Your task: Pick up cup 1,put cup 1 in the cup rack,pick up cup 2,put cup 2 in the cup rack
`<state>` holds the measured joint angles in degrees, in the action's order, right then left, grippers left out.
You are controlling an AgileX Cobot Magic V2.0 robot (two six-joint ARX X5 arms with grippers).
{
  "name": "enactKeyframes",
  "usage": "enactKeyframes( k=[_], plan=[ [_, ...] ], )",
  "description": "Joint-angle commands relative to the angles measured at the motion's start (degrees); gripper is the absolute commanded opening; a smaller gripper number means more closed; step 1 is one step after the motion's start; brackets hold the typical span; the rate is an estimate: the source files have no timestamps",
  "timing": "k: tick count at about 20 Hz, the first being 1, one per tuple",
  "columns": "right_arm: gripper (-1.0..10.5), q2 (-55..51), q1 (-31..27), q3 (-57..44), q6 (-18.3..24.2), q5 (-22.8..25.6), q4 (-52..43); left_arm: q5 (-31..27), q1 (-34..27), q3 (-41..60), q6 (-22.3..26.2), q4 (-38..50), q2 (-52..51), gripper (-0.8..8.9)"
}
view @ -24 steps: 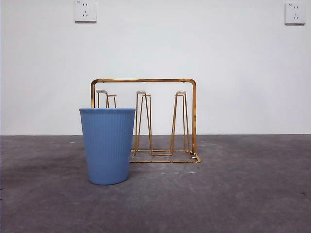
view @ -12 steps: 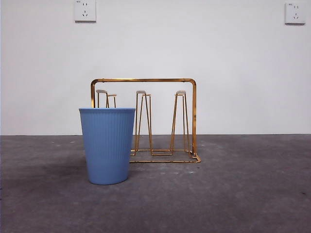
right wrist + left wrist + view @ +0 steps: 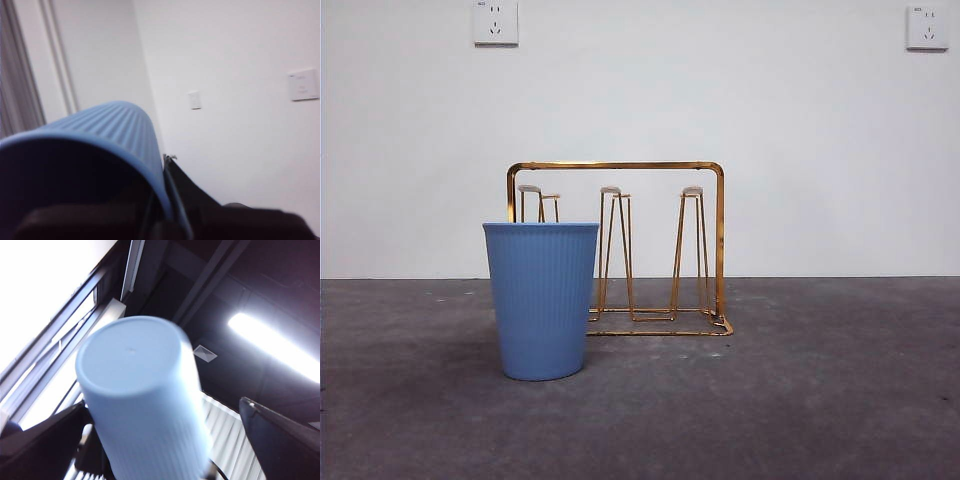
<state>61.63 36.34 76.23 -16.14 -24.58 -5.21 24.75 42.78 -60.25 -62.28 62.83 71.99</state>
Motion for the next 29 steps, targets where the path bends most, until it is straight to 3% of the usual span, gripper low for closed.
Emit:
enactKeyframes(
  k=[1,6,8,12,16,22,29],
  plan=[
    [-0.2,0.3,0.9,-0.2,1.7,1.7,-0.8,-0.8,0.2,-0.3,3.0,0.5,-0.1,6.28],
    [-0.2,0.9,1.0,-0.2,1.9,1.7,-0.3,-4.1,0.3,-0.3,4.7,0.6,-0.1,6.14],
    [-0.2,1.6,1.0,-0.2,1.8,1.7,-0.5,-4.8,0.3,-0.3,5.7,0.6,-0.1,5.31],
    [-0.2,3.5,1.3,-0.2,1.8,1.7,-0.6,-5.3,0.4,-0.3,5.8,0.7,-0.1,5.18],
    [-0.2,4.1,1.3,-0.2,1.8,1.7,-0.9,-5.8,0.4,-0.3,5.8,0.7,-0.1,2.85],
    [-0.1,4.1,1.3,-0.2,1.8,1.6,-0.7,-7.1,0.4,-0.3,6.0,0.6,-0.1,0.18],
    [0.1,4.1,1.3,-0.2,1.8,1.7,1.2,-7.4,0.4,-0.3,6.0,0.6,-0.1,-0.06]
  ],
)
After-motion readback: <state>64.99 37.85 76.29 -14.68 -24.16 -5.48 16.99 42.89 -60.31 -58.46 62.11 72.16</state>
